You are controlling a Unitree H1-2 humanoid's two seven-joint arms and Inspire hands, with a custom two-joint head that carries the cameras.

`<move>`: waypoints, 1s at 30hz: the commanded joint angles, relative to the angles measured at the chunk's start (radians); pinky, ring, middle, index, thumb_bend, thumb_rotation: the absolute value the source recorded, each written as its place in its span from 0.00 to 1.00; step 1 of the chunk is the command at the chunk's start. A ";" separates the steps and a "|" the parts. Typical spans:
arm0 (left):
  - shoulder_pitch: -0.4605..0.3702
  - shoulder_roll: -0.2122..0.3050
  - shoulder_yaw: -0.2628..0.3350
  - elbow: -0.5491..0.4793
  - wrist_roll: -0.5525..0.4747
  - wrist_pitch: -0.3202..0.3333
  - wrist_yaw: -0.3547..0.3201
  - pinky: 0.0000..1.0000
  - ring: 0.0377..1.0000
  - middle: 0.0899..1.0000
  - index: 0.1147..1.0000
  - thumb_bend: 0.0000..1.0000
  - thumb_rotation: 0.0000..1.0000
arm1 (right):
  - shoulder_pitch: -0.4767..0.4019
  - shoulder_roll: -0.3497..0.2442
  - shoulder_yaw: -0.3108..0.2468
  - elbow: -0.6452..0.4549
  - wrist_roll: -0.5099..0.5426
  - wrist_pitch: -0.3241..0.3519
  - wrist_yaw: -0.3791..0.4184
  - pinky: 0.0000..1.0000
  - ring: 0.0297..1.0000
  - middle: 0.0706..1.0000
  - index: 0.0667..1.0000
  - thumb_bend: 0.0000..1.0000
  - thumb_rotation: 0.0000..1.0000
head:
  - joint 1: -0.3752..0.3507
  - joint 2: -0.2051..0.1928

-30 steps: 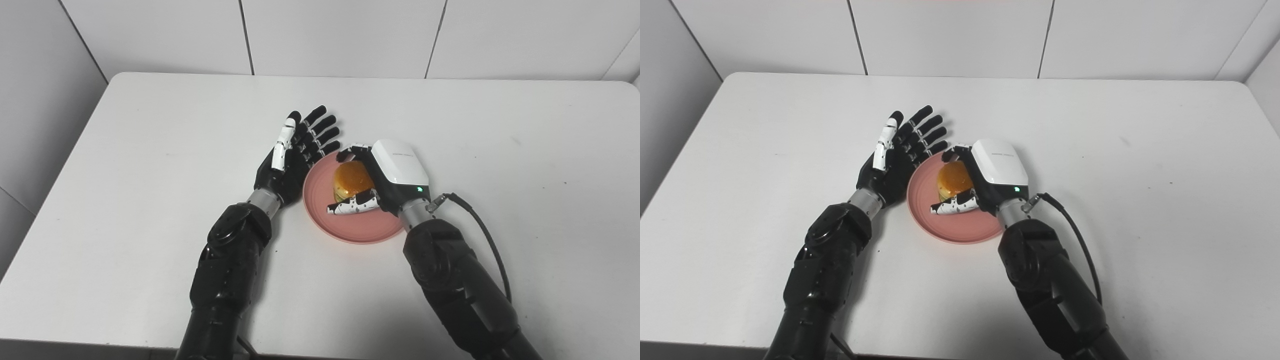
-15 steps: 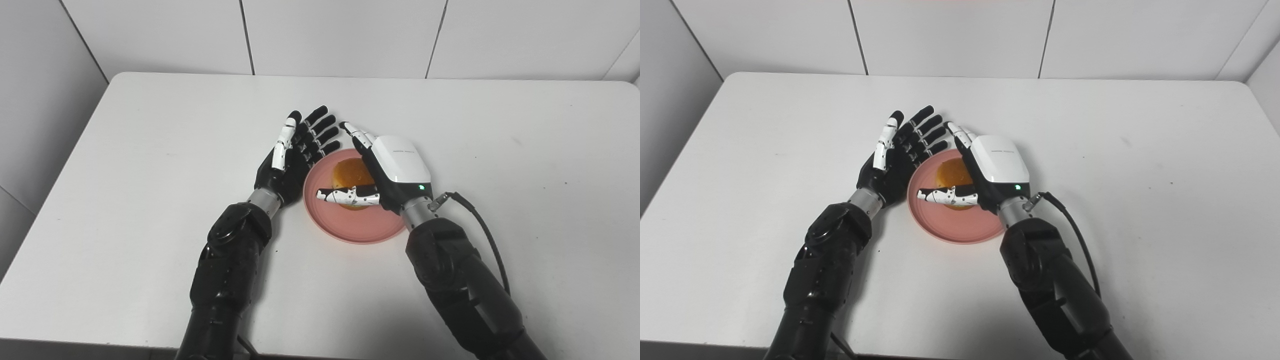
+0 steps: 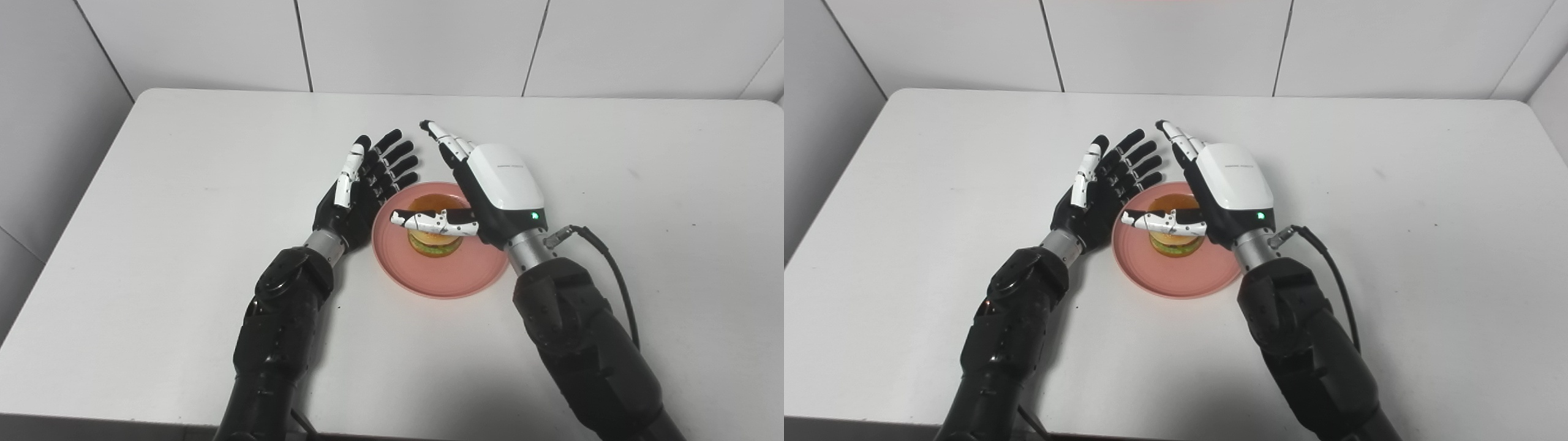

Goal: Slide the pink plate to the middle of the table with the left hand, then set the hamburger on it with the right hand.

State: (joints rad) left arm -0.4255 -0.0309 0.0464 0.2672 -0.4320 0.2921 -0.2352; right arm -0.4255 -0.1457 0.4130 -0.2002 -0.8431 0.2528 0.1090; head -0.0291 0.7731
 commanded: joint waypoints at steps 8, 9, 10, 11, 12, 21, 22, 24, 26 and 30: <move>0.073 0.021 0.000 0.026 0.072 0.003 0.046 0.91 0.90 0.91 0.91 0.42 1.00 | 0.051 0.013 -0.157 -0.045 0.168 -0.106 -0.098 0.66 0.82 0.92 0.97 0.85 0.99 | 0.001 -0.017; 0.078 0.021 0.001 0.015 0.081 -0.006 0.052 0.92 0.91 0.92 0.92 0.42 1.00 | 0.062 0.014 -0.172 -0.035 0.191 -0.120 -0.110 0.71 0.85 0.94 0.98 0.85 1.00 | 0.001 -0.017; 0.088 0.023 0.004 -0.002 0.090 -0.021 0.055 0.93 0.91 0.92 0.92 0.42 1.00 | 0.077 0.017 -0.190 -0.023 0.219 -0.135 -0.122 0.73 0.86 0.95 0.98 0.85 1.00 | -0.001 -0.020; 0.094 0.024 0.007 -0.013 0.097 -0.032 0.056 0.96 0.94 0.94 0.94 0.41 1.00 | 0.088 0.019 -0.202 -0.015 0.238 -0.147 -0.130 0.76 0.89 0.97 0.99 0.83 1.00 | -0.001 -0.020; 0.107 0.026 0.010 -0.033 0.107 -0.047 0.057 0.97 0.94 0.95 0.95 0.41 1.00 | 0.106 0.025 -0.216 -0.009 0.258 -0.159 -0.144 0.77 0.90 0.98 1.00 0.82 1.00 | -0.005 -0.023; 0.234 0.069 -0.024 -0.154 0.235 -0.205 0.052 1.00 1.00 1.00 1.00 0.47 1.00 | 0.236 0.049 -0.253 0.000 0.333 -0.253 -0.224 0.94 0.99 1.00 1.00 0.65 1.00 | -0.015 -0.019; 0.247 0.073 -0.031 -0.158 0.249 -0.229 0.051 1.00 1.00 1.00 1.00 0.48 1.00 | 0.249 0.053 -0.257 0.004 0.343 -0.264 -0.229 0.95 0.99 1.00 1.00 0.63 1.00 | -0.016 -0.019; 0.266 0.077 -0.041 -0.165 0.273 -0.276 0.053 1.00 1.00 1.00 1.00 0.47 1.00 | 0.266 0.056 -0.262 0.016 0.353 -0.284 -0.240 0.95 0.99 1.00 1.00 0.60 1.00 | -0.019 -0.017; 0.284 0.076 -0.045 -0.176 0.287 -0.305 0.054 1.00 1.00 1.00 1.00 0.45 1.00 | 0.279 0.055 -0.266 0.028 0.361 -0.299 -0.245 0.95 0.98 1.00 0.99 0.56 1.00 | -0.020 -0.015; 0.320 0.081 -0.053 -0.200 0.322 -0.352 0.055 1.00 1.00 1.00 1.00 0.43 1.00 | 0.296 0.052 -0.272 0.041 0.397 -0.309 -0.228 0.97 0.99 1.00 1.00 0.51 1.00 | -0.022 -0.012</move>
